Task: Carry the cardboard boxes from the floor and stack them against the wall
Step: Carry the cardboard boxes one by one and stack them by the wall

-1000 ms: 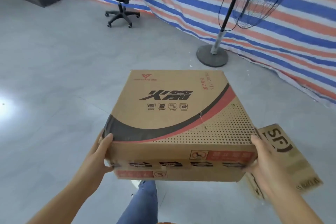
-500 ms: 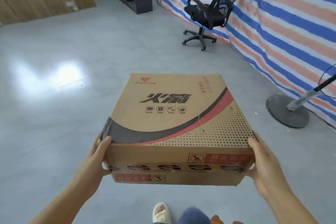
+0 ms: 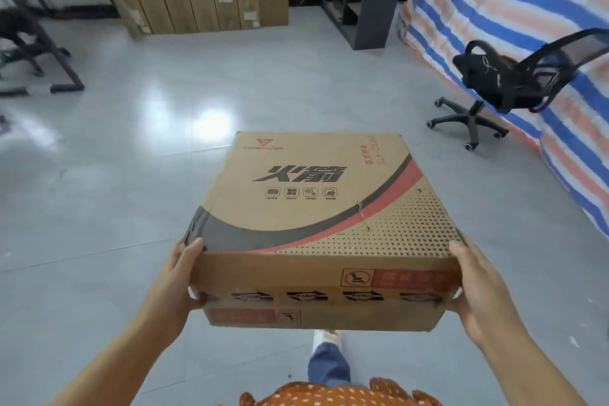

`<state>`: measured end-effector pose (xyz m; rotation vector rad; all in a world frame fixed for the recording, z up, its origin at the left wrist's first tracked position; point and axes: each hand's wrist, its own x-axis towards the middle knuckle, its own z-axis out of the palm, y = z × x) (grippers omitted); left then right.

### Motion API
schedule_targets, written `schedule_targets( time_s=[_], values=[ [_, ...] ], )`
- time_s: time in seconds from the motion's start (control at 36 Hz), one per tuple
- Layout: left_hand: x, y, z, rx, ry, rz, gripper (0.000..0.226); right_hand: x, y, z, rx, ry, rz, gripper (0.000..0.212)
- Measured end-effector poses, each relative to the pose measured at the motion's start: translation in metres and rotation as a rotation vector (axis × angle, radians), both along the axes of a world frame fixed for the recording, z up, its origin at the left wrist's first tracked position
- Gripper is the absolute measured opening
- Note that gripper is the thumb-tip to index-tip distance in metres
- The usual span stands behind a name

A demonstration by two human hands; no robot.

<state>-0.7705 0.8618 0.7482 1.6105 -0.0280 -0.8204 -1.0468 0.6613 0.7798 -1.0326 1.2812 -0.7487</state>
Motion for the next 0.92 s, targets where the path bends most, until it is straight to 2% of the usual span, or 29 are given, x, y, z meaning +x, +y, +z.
schedule_targets(
  time_s=[0.14, 0.31, 0.42, 0.56, 0.69, 0.92],
  values=[
    [0.038, -0.068, 0.004, -0.024, -0.012, 0.021, 0.016, 0.045, -0.082, 0.000, 0.008, 0.001, 0.015, 0.035],
    [0.083, -0.123, 0.003, -0.015, -0.004, 0.093, 0.012, 0.109, -0.153, 0.004, 0.011, 0.027, 0.094, 0.035],
    [0.130, -0.146, -0.003, 0.003, 0.006, 0.161, 0.025, 0.171, -0.194, -0.001, 0.020, 0.050, 0.159, 0.035],
    [0.208, -0.170, -0.013, 0.040, 0.008, 0.218, 0.031, 0.261, -0.229, -0.014, 0.040, 0.064, 0.206, 0.032],
    [0.307, -0.197, -0.010, 0.066, 0.015, 0.224, 0.014, 0.363, -0.255, -0.021, 0.029, 0.059, 0.232, 0.033],
    [0.462, -0.238, 0.013, 0.048, -0.004, 0.197, 0.026, 0.510, -0.296, -0.011, 0.050, 0.047, 0.193, 0.033]
  ],
)
